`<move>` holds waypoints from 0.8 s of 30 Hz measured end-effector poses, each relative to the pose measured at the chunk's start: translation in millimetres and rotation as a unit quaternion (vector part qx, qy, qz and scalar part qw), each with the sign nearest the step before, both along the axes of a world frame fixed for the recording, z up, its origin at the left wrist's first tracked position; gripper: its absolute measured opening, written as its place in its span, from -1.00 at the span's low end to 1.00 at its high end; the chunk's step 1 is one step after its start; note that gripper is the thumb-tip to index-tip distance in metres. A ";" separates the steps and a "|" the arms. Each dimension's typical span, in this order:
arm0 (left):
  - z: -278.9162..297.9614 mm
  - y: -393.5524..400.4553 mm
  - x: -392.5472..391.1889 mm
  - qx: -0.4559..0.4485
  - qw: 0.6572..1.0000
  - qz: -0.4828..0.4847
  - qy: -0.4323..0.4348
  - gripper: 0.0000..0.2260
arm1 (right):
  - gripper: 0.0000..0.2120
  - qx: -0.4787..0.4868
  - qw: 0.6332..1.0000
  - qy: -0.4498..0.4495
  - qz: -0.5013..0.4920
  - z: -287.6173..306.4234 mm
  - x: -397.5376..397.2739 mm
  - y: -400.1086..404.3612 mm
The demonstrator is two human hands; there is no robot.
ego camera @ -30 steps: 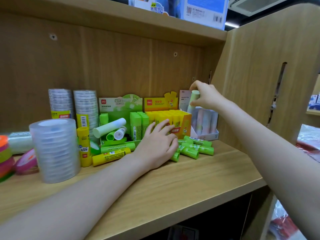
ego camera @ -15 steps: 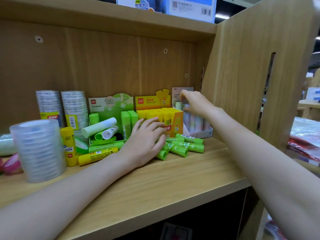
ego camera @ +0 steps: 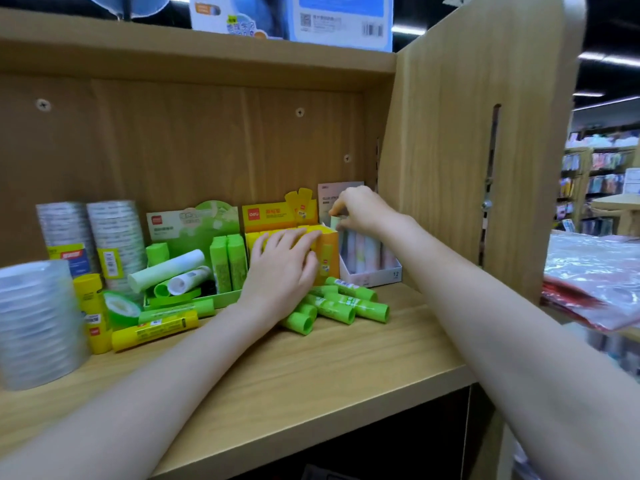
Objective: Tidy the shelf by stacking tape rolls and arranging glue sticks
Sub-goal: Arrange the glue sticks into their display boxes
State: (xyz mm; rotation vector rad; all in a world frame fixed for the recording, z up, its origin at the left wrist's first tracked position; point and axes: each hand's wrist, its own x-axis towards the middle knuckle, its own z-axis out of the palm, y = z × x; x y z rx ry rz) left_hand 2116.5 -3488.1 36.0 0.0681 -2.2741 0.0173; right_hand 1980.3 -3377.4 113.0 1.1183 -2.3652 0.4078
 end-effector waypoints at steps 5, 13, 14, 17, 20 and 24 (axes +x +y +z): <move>-1.1 -1.3 -2.2 -0.004 1.000 -0.002 0.011 -0.47 | -0.69 -0.050 0.995 -0.066 0.056 6.5 -4.1 6.4; -0.1 -2.0 -3.3 0.005 1.000 -0.008 0.008 -0.46 | -0.70 -0.054 0.991 -0.083 0.093 6.7 -2.0 14.7; -0.9 -2.0 -3.4 0.005 1.000 -0.008 0.009 -0.46 | -0.71 -0.055 0.991 -0.083 0.091 6.5 -2.2 15.5; -1.7 -2.2 -2.8 0.010 1.000 -0.009 0.008 -0.45 | -0.72 -0.051 0.991 -0.088 0.086 7.0 -1.8 16.3; -1.3 -2.8 -2.5 0.013 1.000 -0.014 0.002 -0.44 | -0.73 -0.055 0.990 -0.099 0.085 6.8 -3.0 14.5; -1.6 -2.4 -2.5 0.015 1.000 -0.018 0.003 -0.44 | -0.80 -0.068 0.987 -0.116 0.092 5.5 -2.8 14.9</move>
